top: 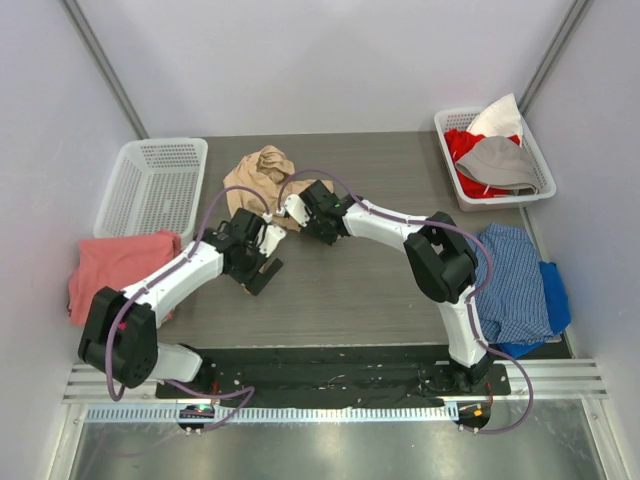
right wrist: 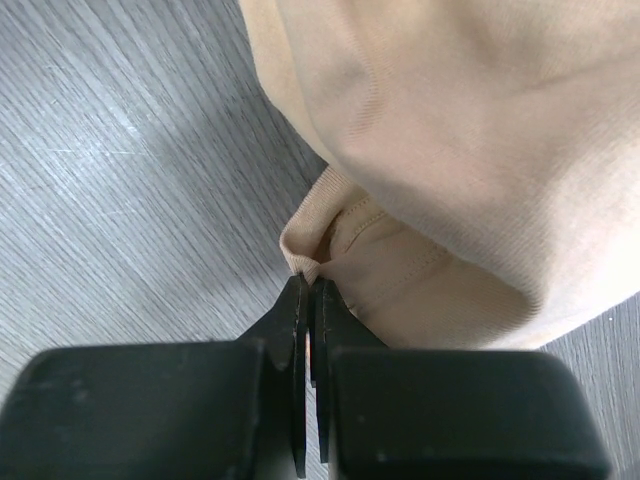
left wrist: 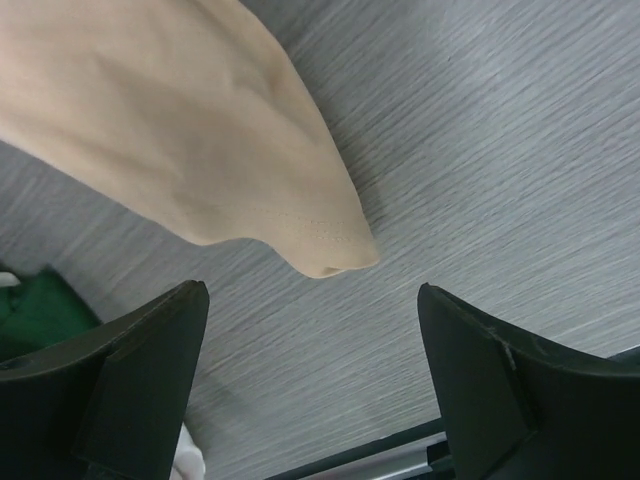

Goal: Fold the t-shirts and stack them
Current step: Flatten out the tshirt

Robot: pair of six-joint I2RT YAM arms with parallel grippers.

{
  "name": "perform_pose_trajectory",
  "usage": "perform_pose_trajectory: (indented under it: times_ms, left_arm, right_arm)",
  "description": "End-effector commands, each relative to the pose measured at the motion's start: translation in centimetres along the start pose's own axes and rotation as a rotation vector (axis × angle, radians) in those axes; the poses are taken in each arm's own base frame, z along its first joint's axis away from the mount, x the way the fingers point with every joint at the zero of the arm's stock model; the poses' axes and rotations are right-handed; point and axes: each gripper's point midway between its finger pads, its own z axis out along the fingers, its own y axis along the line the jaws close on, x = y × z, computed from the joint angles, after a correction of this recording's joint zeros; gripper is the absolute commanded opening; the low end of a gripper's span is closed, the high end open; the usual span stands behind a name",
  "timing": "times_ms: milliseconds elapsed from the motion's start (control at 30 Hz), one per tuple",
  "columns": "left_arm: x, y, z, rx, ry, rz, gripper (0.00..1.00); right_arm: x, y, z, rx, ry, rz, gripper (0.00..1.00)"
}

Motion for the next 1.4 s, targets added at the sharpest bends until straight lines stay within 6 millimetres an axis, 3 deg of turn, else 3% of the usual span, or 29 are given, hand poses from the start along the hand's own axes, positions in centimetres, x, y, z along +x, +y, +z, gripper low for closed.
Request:
perform_pose_trajectory:
  times_ms: [0,100,433,533,633,667,733,767,833,967,1067,1167,1233,1367]
  left_arm:
    - [0.1,-0.3,1.4,0.016,0.008,0.009,0.84]
    - [0.3,-0.2,2.4,0.016,0.029,0.019,0.74]
    - [-0.3,-0.3,4.0,0.027,0.034,0.020,0.63]
    - [-0.7,-0.3,4.5,0.028,0.032,0.015,0.56]
    - [-1.1,-0.4,4.8,0.037,0.030,0.012,0.44]
    - [-1.0,-0.5,5.0,0.039,0.035,0.012,0.34]
    - [-1.0,-0.4,5.3,0.039,0.037,0.010,0.25]
    - [-1.1,-0.4,5.3,0.034,0.037,0.010,0.05]
    - [-1.1,-0.1,5.1,0.021,0.032,0.007,0.00]
    - [-2.1,0.9,3.2,-0.027,-0.018,0.010,0.00]
    - [-4.0,1.9,0.2,-0.069,-0.093,0.010,0.00]
    - [-6.5,4.0,-3.9,-0.162,-0.201,0.011,0.00]
    - [-8.1,5.7,-7.0,-0.241,-0.276,0.010,0.00]
    - [-10.1,8.8,-11.2,-0.367,-0.368,-0.012,0.00]
  right_arm:
    - [-1.6,-1.6,-2.7,0.057,-0.058,0.028,0.01]
    - [-1.2,-1.7,-2.9,0.061,-0.053,0.029,0.01]
    - [-0.2,-1.7,-3.2,0.064,-0.037,0.029,0.01]
    - [-0.1,-1.7,-3.2,0.065,-0.034,0.031,0.01]
    - [0.0,-1.6,-3.4,0.065,-0.033,0.028,0.01]
    - [0.1,-1.6,-3.4,0.066,-0.031,0.027,0.01]
    - [0.4,-1.7,-3.4,0.068,-0.026,0.028,0.01]
    - [0.4,-1.7,-3.5,0.070,-0.025,0.026,0.01]
    - [0.9,-1.6,-3.5,0.070,-0.014,0.027,0.01]
    - [1.3,-1.6,-4.9,0.080,-0.020,0.029,0.01]
    - [2.1,-1.5,-6.3,0.088,-0.013,0.034,0.01]
    - [2.6,-2.7,-9.3,0.146,-0.036,0.050,0.01]
    - [2.7,-4.2,-12.4,0.210,-0.073,0.068,0.01]
    - [3.6,-7.8,-17.9,0.329,-0.111,0.107,0.01]
